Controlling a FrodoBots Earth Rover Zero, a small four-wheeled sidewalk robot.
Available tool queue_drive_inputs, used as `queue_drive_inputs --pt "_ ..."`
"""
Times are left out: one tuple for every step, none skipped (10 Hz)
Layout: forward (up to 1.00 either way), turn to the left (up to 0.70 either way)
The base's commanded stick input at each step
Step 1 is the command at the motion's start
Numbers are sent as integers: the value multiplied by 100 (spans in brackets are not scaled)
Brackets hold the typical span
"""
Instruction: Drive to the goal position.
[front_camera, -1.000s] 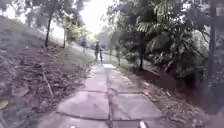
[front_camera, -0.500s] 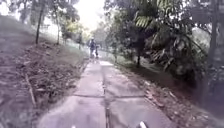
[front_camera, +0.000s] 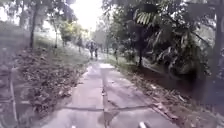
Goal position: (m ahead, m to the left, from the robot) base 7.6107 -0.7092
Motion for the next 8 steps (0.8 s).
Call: queue_drive_inputs --pt "70 0" --pt "70 0" --pt "70 0" --pt "70 0" --pt "70 0" --pt "70 0" --pt "70 0" --pt "70 0"
